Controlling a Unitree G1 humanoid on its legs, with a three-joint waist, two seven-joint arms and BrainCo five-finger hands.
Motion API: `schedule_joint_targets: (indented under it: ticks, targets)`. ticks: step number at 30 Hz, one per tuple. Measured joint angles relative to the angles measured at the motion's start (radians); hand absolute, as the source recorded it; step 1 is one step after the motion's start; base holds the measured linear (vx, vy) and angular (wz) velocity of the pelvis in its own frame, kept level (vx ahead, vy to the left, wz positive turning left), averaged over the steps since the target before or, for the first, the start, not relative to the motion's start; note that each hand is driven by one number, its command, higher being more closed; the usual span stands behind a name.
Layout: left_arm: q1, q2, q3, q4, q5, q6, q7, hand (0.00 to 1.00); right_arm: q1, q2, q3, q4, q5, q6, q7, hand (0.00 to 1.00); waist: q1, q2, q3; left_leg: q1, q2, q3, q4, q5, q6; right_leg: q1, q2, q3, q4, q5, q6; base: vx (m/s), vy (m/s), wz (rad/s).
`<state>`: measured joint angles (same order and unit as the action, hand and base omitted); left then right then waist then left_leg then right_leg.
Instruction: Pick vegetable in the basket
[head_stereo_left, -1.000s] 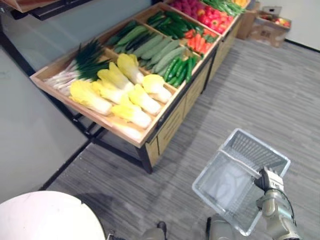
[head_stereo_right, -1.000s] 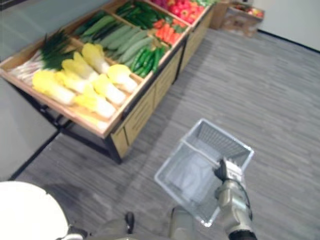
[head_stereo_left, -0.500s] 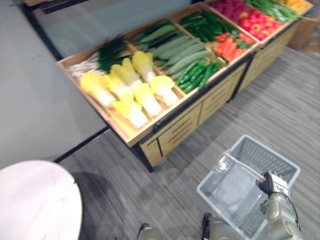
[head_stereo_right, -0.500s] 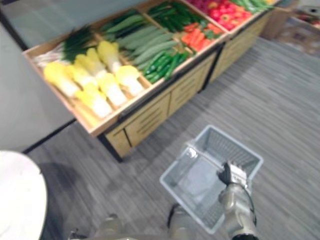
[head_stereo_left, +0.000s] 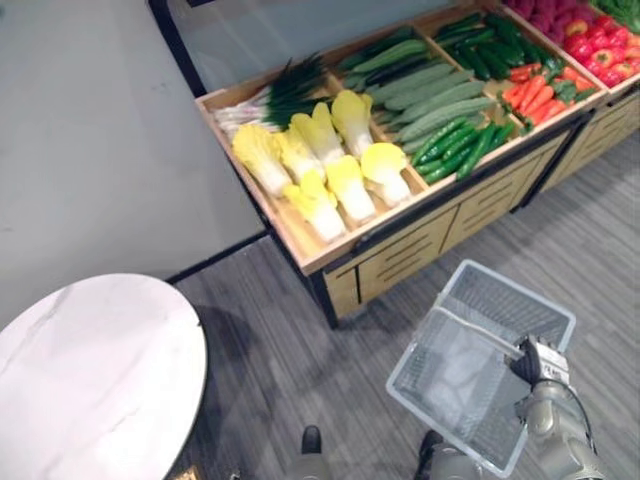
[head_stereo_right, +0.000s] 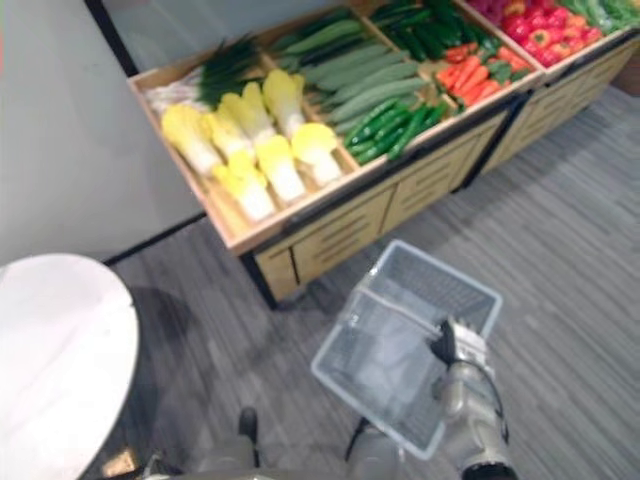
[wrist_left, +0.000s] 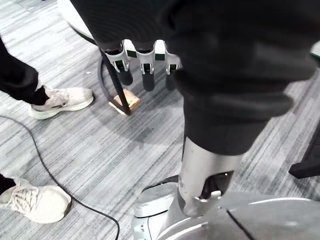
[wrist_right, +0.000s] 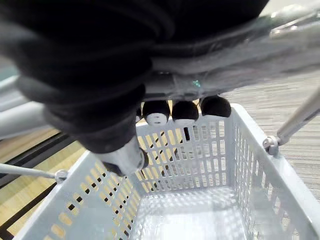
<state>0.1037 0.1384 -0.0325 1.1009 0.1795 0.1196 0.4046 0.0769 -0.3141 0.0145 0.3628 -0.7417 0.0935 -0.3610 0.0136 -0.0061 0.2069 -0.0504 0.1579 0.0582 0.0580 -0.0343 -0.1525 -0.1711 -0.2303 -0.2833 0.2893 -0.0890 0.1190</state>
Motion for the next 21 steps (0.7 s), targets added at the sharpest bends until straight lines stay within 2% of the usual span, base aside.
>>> schedule_joint_targets:
  ticks: [3,8,9,14,17,19,21]
  targets:
    - [0.000,0.013,0.001,0.023,0.001,0.002,-0.032,0.00,0.005,0.008,0.005,0.000,-0.001,0.003,0.004,1.00,0.005,-0.021,-0.007,0.003,-0.036,0.051,0.001,-0.011,0.019,0.000,-0.017,0.059,-0.078,0.056,0.018,0.00,0.182,-0.48]
    - [0.001,0.015,0.031,0.053,0.042,0.015,-0.100,0.00,0.001,0.005,0.002,0.000,0.000,0.008,0.040,1.00,0.003,-0.024,-0.010,0.015,-0.058,0.080,-0.004,-0.014,0.027,0.004,-0.028,0.095,-0.116,0.086,0.034,0.00,0.064,-0.17]
    - [0.015,0.040,0.030,0.073,0.112,0.000,-0.173,0.00,0.004,-0.005,0.013,0.000,0.036,-0.006,0.085,1.00,-0.015,-0.070,-0.043,0.041,-0.060,0.092,-0.037,-0.004,0.036,0.022,-0.019,0.101,-0.150,0.109,0.034,0.01,0.008,-0.03]
    - [0.015,0.040,0.031,0.073,0.112,0.001,-0.173,0.00,0.005,-0.005,0.013,0.001,0.036,-0.008,0.085,1.00,-0.018,-0.069,-0.043,0.044,-0.059,0.097,-0.037,-0.004,0.036,0.026,-0.016,0.104,-0.162,0.113,0.034,0.00,-0.001,-0.02]
    - [0.019,0.041,0.036,0.072,0.112,0.001,-0.174,0.00,0.010,-0.005,0.012,0.004,0.038,-0.013,0.087,1.00,-0.023,-0.065,-0.048,0.063,-0.050,0.122,-0.041,-0.008,0.036,0.062,0.000,0.116,-0.231,0.143,0.036,0.02,-0.003,-0.21]
    - [0.017,0.045,0.040,0.071,0.112,0.001,-0.175,0.00,0.016,-0.005,0.009,0.004,0.044,-0.016,0.087,1.00,-0.037,-0.061,-0.053,0.069,-0.047,0.129,-0.043,-0.009,0.036,0.080,0.007,0.121,-0.266,0.161,0.033,0.02,-0.006,-0.15]
    - [0.012,0.055,0.040,0.067,0.112,0.000,-0.176,0.00,0.041,-0.008,-0.018,0.003,0.045,-0.022,0.087,1.00,-0.041,-0.049,-0.074,0.073,-0.039,0.141,-0.051,-0.010,0.034,0.091,0.020,0.127,-0.300,0.177,0.028,0.02,-0.019,-0.14]
